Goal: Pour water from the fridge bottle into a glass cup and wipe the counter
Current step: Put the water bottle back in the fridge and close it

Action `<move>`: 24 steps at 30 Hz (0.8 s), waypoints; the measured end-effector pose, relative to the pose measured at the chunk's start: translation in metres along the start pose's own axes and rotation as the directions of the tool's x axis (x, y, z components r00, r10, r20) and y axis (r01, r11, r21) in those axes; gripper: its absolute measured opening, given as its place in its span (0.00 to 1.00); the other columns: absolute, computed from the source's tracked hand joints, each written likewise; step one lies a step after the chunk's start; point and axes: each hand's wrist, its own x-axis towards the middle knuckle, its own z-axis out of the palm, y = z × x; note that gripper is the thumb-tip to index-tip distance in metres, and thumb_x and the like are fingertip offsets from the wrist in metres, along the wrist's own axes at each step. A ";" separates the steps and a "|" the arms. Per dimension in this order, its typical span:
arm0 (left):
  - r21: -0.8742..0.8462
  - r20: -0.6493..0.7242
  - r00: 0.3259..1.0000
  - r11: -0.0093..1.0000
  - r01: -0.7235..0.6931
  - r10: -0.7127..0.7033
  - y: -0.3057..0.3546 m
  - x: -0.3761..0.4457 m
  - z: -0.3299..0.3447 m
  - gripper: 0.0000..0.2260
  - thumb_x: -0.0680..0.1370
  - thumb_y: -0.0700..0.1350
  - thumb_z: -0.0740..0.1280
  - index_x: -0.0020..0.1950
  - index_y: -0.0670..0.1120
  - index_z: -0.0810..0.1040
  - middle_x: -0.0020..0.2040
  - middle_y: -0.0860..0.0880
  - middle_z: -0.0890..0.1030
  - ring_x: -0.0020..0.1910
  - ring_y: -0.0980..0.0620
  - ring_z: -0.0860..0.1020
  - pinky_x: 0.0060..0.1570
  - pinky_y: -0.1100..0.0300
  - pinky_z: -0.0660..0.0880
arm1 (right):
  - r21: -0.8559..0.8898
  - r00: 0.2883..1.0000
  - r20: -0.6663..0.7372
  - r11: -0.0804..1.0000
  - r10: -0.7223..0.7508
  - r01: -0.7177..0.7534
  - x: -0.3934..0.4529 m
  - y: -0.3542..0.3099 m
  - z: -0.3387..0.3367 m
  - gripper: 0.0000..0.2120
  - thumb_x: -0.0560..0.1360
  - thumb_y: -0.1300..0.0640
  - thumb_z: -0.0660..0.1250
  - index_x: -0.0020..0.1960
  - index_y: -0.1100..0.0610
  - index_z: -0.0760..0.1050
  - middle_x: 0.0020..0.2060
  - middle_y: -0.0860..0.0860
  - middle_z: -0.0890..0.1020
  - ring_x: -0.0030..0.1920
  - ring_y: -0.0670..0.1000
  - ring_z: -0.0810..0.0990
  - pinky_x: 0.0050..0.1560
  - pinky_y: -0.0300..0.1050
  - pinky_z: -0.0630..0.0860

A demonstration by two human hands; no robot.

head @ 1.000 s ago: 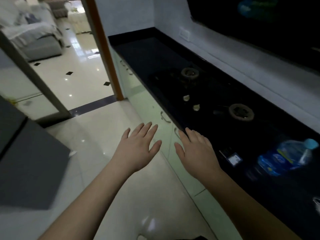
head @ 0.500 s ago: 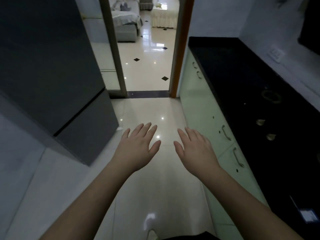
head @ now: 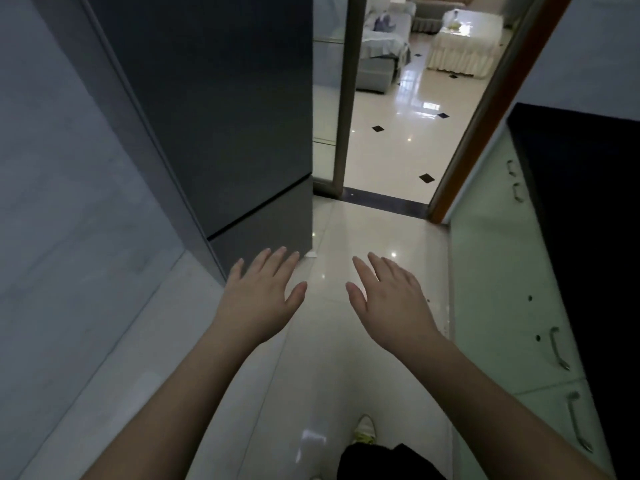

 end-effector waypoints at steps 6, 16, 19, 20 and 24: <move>0.012 -0.006 0.992 0.992 0.125 -0.125 -0.009 0.034 -0.007 0.27 0.82 0.61 0.47 0.80 0.55 0.50 0.81 0.53 0.52 0.79 0.52 0.49 0.76 0.45 0.48 | 0.024 0.989 0.028 0.990 -0.143 0.142 0.058 0.004 0.001 0.27 0.82 0.40 0.43 0.79 0.47 0.51 0.78 0.50 0.55 0.78 0.52 0.53 0.75 0.50 0.48; 0.059 -0.040 0.933 0.931 0.360 -0.358 -0.019 0.088 -0.036 0.28 0.82 0.62 0.45 0.80 0.55 0.48 0.81 0.53 0.50 0.79 0.51 0.48 0.76 0.45 0.47 | 0.023 0.922 -0.003 0.921 -0.388 0.388 0.161 0.005 -0.023 0.28 0.82 0.40 0.44 0.78 0.49 0.52 0.78 0.52 0.58 0.77 0.53 0.55 0.76 0.53 0.53; 0.060 -0.062 0.907 0.905 0.421 -0.418 -0.034 0.092 -0.046 0.28 0.82 0.62 0.43 0.80 0.55 0.48 0.81 0.52 0.51 0.79 0.51 0.50 0.76 0.46 0.48 | 0.030 0.893 -0.002 0.893 -0.450 0.450 0.182 -0.013 -0.026 0.27 0.82 0.41 0.44 0.78 0.49 0.52 0.78 0.52 0.58 0.77 0.53 0.55 0.75 0.52 0.52; 0.058 -0.067 0.897 0.896 0.440 -0.437 -0.042 0.093 -0.050 0.28 0.82 0.62 0.43 0.80 0.55 0.48 0.81 0.52 0.51 0.79 0.51 0.50 0.76 0.46 0.48 | 0.038 0.883 -0.006 0.882 -0.470 0.470 0.188 -0.021 -0.027 0.27 0.82 0.41 0.45 0.78 0.49 0.52 0.78 0.52 0.58 0.77 0.53 0.55 0.75 0.52 0.52; 0.085 -0.120 0.868 0.866 0.493 -0.482 -0.078 0.097 -0.065 0.35 0.75 0.65 0.34 0.80 0.54 0.49 0.81 0.52 0.53 0.79 0.51 0.50 0.76 0.46 0.48 | 0.029 0.834 -0.035 0.833 -0.551 0.552 0.216 -0.057 -0.031 0.27 0.82 0.41 0.45 0.78 0.49 0.53 0.77 0.52 0.59 0.76 0.52 0.57 0.75 0.51 0.53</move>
